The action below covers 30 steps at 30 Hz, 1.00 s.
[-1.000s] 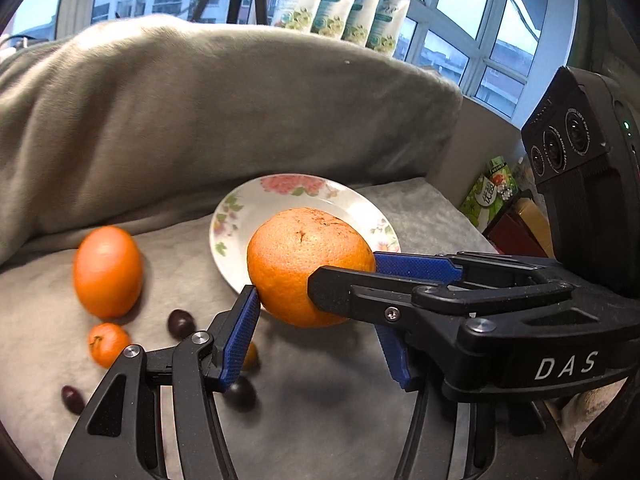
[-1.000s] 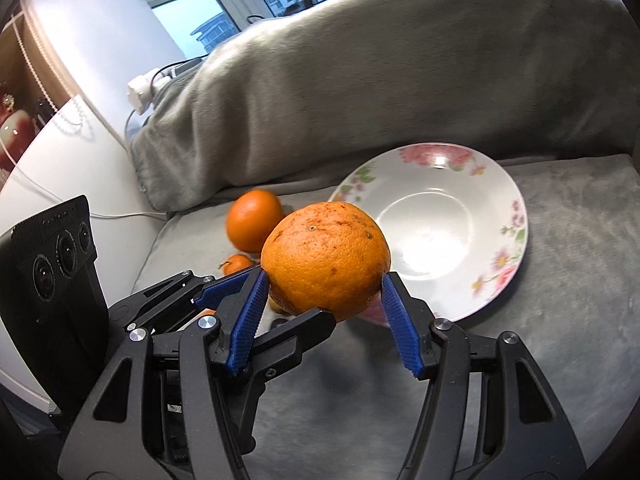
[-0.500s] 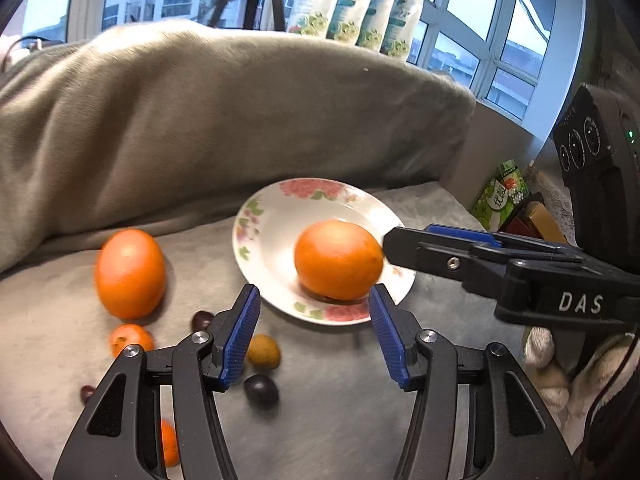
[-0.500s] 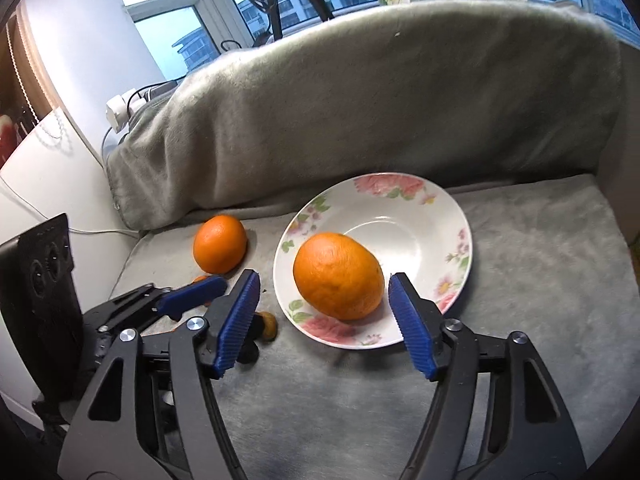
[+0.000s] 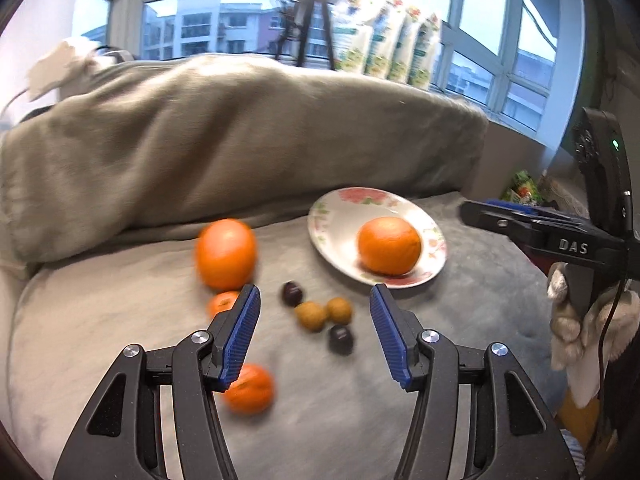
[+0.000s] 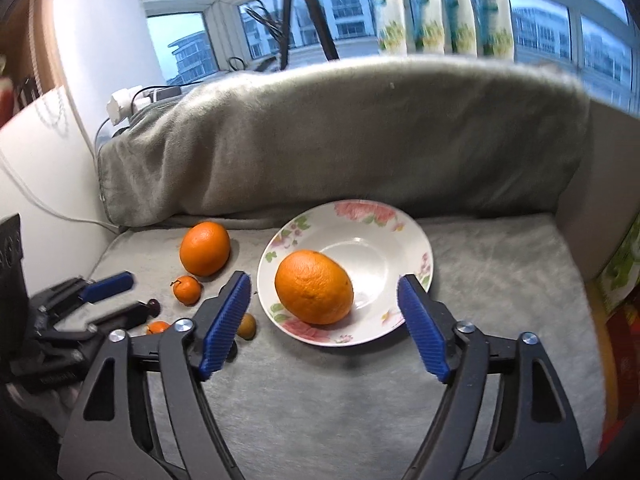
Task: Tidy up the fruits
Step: 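Move the right gripper toward a dark plum while the left gripper approaches a small tangerine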
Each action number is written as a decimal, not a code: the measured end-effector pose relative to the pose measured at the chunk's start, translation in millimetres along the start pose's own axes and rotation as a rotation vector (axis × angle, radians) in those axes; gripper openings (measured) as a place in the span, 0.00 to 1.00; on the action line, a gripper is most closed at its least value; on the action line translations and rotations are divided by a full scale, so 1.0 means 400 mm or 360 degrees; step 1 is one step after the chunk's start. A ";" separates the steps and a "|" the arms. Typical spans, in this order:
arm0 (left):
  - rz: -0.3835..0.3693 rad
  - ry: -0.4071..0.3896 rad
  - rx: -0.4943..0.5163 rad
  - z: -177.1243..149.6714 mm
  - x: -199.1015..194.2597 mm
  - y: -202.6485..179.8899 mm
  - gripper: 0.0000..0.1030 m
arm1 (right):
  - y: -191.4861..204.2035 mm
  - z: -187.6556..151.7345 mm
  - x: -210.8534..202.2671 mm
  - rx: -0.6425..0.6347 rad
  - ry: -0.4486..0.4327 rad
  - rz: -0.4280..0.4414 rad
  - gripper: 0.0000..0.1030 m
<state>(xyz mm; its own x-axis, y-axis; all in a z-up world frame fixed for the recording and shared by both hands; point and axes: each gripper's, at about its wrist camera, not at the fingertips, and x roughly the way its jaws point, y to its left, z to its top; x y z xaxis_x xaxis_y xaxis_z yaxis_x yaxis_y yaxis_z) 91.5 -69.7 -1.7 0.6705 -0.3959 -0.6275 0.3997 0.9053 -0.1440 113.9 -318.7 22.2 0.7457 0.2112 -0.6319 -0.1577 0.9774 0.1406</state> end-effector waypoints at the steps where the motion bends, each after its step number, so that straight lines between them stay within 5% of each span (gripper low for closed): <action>1: 0.0017 -0.0007 -0.0018 -0.004 -0.012 0.013 0.55 | 0.011 -0.001 -0.009 -0.0045 -0.0031 -0.0028 0.83; 15: 0.0199 -0.0059 -0.0260 -0.082 -0.121 0.200 0.52 | 0.098 -0.037 -0.015 -0.0243 -0.0016 -0.0005 0.83; 25: 0.0148 0.0040 -0.0298 -0.134 -0.071 0.225 0.36 | 0.171 -0.103 0.047 -0.0323 0.0155 0.0132 0.56; 30: 0.0105 0.0078 -0.0303 -0.145 -0.040 0.221 0.36 | 0.190 -0.131 0.088 -0.0327 0.0245 0.0179 0.49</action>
<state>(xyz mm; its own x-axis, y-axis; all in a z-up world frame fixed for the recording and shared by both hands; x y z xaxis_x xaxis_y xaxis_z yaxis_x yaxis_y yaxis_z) 80.0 25.5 -48.8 0.6583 -0.3310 -0.6761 0.2272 0.9436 -0.2407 94.1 -236.7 -29.2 0.6114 0.3015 -0.7317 -0.3735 0.9250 0.0691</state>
